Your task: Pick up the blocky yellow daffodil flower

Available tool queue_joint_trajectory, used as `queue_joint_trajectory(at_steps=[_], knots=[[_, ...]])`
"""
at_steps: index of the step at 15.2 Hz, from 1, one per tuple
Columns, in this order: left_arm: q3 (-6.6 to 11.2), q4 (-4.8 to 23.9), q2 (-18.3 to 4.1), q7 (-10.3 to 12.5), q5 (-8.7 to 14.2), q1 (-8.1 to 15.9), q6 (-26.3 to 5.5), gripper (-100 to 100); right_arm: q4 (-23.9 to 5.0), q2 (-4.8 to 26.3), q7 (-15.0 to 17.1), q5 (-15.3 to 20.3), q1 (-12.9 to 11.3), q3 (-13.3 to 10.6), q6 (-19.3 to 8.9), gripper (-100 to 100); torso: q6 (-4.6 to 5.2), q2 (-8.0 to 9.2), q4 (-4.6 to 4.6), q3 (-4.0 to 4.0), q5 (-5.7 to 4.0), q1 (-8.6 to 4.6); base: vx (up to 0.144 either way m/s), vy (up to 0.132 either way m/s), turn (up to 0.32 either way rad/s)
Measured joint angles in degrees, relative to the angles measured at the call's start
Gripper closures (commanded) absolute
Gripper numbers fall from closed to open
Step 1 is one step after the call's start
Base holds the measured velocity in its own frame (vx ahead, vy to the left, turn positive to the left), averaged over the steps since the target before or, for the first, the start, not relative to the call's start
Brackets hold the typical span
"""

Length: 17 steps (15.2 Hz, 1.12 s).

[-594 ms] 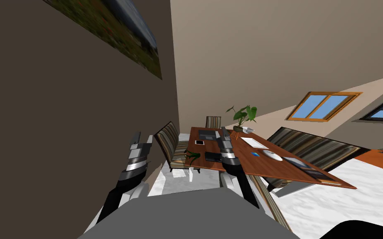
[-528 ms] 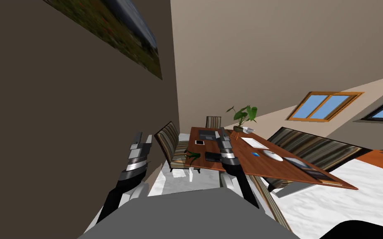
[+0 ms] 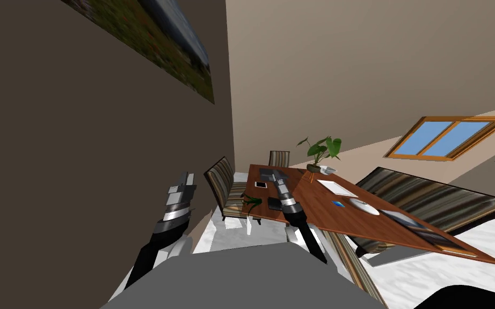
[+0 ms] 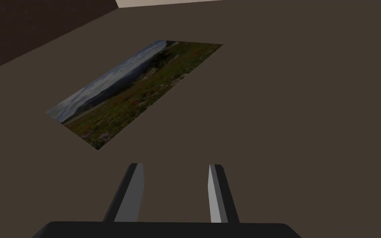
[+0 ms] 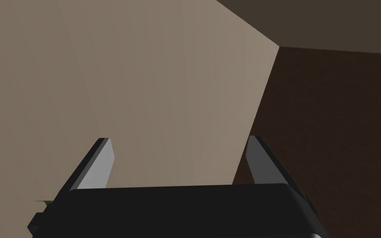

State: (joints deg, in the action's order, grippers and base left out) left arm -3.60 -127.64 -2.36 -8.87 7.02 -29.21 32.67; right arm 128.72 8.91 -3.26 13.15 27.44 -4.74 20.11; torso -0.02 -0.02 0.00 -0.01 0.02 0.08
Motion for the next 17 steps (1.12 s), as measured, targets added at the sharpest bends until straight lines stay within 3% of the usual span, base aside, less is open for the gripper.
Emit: queue_joint_trajectory(at_steps=[6,17], knots=[[0.00,0.0,0.0,0.0,0.0,0.0,0.0,0,-2.3,2.2,-2.6,6.3,-0.2,-1.8,-2.8,-100,0.01,0.02,0.00,0.01,0.00,0.00,0.000,0.018,0.073],[0.00,0.0,0.0,0.0,0.0,0.0,0.0,0,-9.4,6.2,-8.2,18.7,-1.8,-4.8,-7.2,-100,0.00,0.00,0.00,0.00,0.00,0.02,0.001,0.020,0.087]])
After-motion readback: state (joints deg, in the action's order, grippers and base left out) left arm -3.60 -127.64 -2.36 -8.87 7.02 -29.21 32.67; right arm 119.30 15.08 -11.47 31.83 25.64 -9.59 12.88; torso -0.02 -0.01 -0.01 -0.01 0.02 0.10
